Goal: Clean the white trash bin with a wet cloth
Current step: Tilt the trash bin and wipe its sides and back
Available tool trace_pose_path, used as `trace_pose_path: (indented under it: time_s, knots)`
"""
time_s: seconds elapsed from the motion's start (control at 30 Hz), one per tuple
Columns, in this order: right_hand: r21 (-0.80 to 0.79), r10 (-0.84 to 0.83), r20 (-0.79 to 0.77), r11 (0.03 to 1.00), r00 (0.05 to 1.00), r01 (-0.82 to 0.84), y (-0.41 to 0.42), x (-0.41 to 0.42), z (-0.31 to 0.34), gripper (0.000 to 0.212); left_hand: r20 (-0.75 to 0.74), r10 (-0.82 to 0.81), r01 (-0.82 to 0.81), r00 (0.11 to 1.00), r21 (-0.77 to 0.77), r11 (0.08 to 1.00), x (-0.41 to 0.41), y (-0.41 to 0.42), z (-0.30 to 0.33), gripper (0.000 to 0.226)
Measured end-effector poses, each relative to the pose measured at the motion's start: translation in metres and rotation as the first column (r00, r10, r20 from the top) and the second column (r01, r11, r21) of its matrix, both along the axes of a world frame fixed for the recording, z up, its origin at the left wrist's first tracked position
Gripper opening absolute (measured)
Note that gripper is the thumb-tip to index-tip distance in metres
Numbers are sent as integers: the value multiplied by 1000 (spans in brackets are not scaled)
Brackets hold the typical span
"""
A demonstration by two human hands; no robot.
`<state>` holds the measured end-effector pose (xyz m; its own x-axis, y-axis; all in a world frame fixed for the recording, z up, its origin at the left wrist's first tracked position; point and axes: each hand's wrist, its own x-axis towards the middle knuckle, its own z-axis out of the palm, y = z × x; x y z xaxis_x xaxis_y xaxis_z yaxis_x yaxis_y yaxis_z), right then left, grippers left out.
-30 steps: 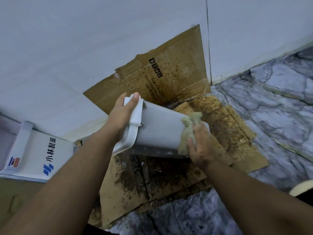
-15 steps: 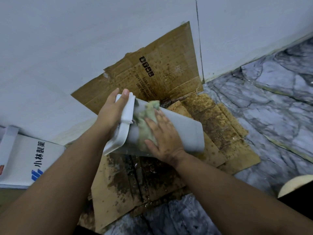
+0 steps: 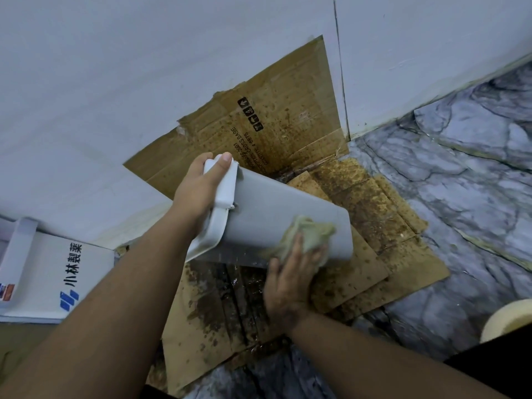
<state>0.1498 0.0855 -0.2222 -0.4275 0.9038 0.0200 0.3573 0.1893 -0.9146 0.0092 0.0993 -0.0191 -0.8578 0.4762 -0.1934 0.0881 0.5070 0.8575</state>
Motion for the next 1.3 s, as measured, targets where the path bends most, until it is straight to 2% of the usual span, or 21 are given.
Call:
trace_pose_path:
  time_s: [0.07, 0.13, 0.17, 0.23, 0.3, 0.33, 0.37, 0.47, 0.53, 0.6, 0.7, 0.8, 0.9, 0.97, 1.07, 1.1, 1.17, 1.3]
  knots:
    - [186, 150, -22, 972, 988, -144, -13, -18, 31, 75, 34, 12, -13, 999, 27, 1000, -3, 1, 0, 64]
    - [448, 235, -9, 870, 972, -207, -8, -35, 57, 77, 54, 15, -18, 998, 53, 998, -5, -2, 2, 70]
    - [528, 248, -12, 824, 969, -205, 1, -42, 64, 76, 53, 11, -14, 999, 49, 999, -8, -3, 3, 76]
    - [636, 286, -4, 740, 958, -218, 23, -43, 62, 76, 44, 5, -6, 999, 11, 1000, -12, -5, 2, 88]
    - [723, 314, 46, 645, 948, -248, 45, -31, 38, 72, 54, 3, -4, 999, 29, 1000, -10, -3, 1, 83]
    - [720, 307, 96, 635, 947, -279, 55, -21, 21, 70, 64, 10, -13, 998, 40, 999, -9, -1, 0, 76]
    - [674, 288, 147, 671, 946, -309, 63, -10, 4, 70, 69, 22, -25, 997, 44, 999, -9, 3, -1, 70]
    - [364, 177, 211, 899, 961, -245, 80, 28, -37, 71, 48, 44, -46, 998, 38, 998, -5, 11, -1, 59]
    - [203, 130, 206, 964, 970, -172, 93, 48, -53, 73, 62, 43, -46, 997, 55, 997, -1, 14, 0, 60]
    - [155, 129, 203, 975, 971, -162, 102, 55, -59, 73, 79, 43, -49, 996, 70, 996, 0, 16, -1, 61]
    - [132, 157, 172, 975, 973, -180, 87, 37, -35, 71, 67, 45, -48, 997, 54, 997, 0, 15, 3, 60]
    - [318, 315, 110, 888, 943, -333, 59, -1, 21, 67, 89, 55, -62, 995, 81, 995, -3, 10, 4, 60]
    - [422, 379, 28, 834, 925, -355, 40, -36, 73, 66, 111, 48, -58, 993, 88, 994, -5, 4, 3, 64]
    - [434, 411, 2, 821, 912, -371, 40, -41, 81, 68, 89, 46, -52, 995, 61, 997, -6, 0, 3, 59]
    - [528, 470, 35, 741, 882, -416, 61, -35, 66, 68, 67, 51, -53, 996, 41, 998, -7, -5, 2, 59]
    - [518, 477, 52, 738, 877, -432, 72, -34, 62, 67, 65, 44, -47, 997, 48, 998, -6, -6, 2, 62]
    - [426, 447, 56, 798, 893, -426, 96, -29, 47, 64, 50, 44, -46, 998, 47, 998, -5, -6, 3, 65]
    - [155, 271, 34, 949, 962, -273, 141, 18, -17, 60, 15, 37, -37, 999, 25, 999, 9, -3, 7, 59]
